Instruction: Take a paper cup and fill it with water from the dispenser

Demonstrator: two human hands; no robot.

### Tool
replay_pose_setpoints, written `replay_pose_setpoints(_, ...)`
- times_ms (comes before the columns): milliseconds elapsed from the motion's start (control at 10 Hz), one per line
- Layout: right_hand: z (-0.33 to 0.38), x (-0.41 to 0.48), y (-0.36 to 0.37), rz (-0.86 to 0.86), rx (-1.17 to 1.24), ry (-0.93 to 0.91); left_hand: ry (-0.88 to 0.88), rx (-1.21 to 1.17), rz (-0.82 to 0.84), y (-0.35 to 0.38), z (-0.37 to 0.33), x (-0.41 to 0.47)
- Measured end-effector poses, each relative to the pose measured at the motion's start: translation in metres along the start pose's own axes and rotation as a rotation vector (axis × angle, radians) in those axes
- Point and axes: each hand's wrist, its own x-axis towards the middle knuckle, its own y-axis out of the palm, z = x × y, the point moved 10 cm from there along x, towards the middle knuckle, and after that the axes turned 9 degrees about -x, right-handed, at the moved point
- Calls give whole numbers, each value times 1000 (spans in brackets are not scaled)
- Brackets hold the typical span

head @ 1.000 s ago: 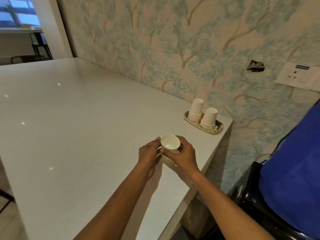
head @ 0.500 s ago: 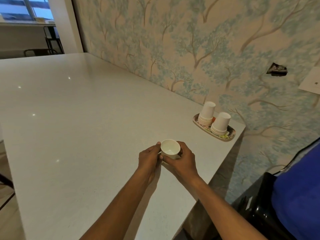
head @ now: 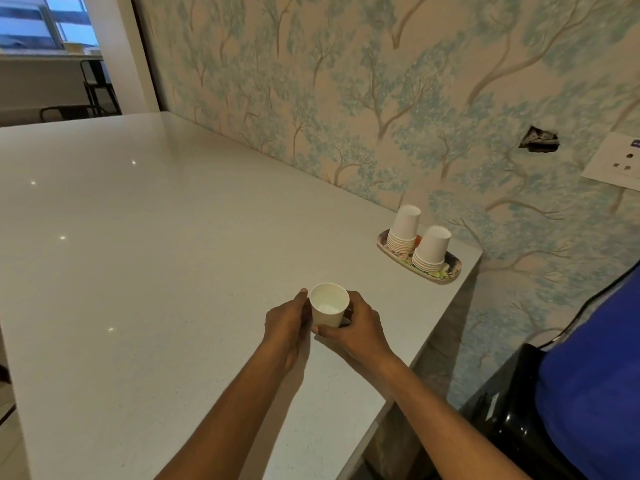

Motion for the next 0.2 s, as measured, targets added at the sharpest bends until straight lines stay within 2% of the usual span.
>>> replay_pose_setpoints(100, 5, -5, -19, 44, 53, 8, 71, 11, -73, -3, -17, -3)
replay_pose_setpoints(200, 4, -9, -39, 18, 127, 15, 119, -25, -78, -1, -31, -7)
